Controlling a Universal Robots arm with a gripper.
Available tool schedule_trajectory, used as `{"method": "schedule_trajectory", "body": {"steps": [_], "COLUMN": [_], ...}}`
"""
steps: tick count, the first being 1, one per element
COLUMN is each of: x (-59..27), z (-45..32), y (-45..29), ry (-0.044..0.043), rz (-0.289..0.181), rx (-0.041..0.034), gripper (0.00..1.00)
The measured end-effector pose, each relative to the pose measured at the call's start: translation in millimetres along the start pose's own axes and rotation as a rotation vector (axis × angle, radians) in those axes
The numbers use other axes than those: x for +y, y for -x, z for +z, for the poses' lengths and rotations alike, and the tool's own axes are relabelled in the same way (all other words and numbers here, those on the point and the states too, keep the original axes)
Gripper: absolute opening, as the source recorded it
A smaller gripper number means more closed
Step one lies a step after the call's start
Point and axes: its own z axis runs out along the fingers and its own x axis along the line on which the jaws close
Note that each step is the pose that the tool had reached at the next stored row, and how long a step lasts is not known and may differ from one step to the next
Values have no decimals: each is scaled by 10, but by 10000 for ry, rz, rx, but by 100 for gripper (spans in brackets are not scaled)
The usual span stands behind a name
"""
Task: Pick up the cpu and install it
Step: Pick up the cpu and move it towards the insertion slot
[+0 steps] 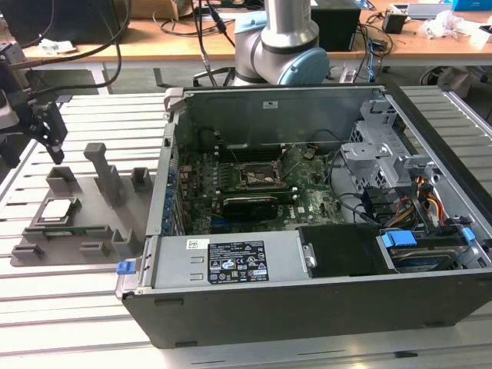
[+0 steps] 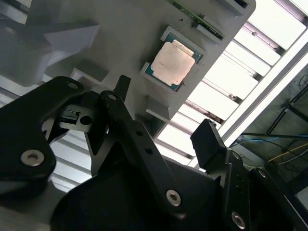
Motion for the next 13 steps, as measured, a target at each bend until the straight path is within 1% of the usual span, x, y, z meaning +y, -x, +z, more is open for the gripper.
{"method": "schedule_trajectory", "body": {"steps": [4,5,7,9,11,13], "x": [2,-7,-50,-69,-81,-85], "z": [71,88,133,157,183,204], "y": [-4,-5,-6,-7,-10,-14], "ry": [-6,-8,-7,-8,-34,-80], "rz": [2,2,0,0,0,18], "rx": [1,3,0,-3,2,3], "gripper": [78,78,78,78,78,78]}}
